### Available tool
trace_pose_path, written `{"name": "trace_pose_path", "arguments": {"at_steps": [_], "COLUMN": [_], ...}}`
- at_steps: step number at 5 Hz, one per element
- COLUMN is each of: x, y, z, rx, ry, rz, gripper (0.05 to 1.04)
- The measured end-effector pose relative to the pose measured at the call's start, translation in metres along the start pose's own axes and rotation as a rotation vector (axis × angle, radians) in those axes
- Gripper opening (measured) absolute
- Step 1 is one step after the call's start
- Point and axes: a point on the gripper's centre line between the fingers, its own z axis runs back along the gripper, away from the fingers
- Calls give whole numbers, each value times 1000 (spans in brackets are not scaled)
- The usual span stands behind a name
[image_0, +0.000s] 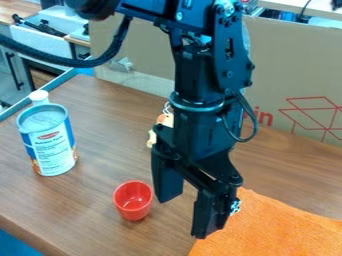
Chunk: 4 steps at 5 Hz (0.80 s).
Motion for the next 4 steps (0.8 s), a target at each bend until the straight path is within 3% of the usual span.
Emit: {"name": "trace_pose_path", "arguments": {"at_steps": [1, 2, 3, 4], "x": [-1, 22, 35, 43], "y": [0, -15, -25, -32], "z": [-5, -23, -28, -34], "rx": [0, 9, -12, -12], "ry": [24, 43, -20, -24], "rz": [5, -39, -39, -30], "gripper": [1001, 1001, 1001, 1001]}}
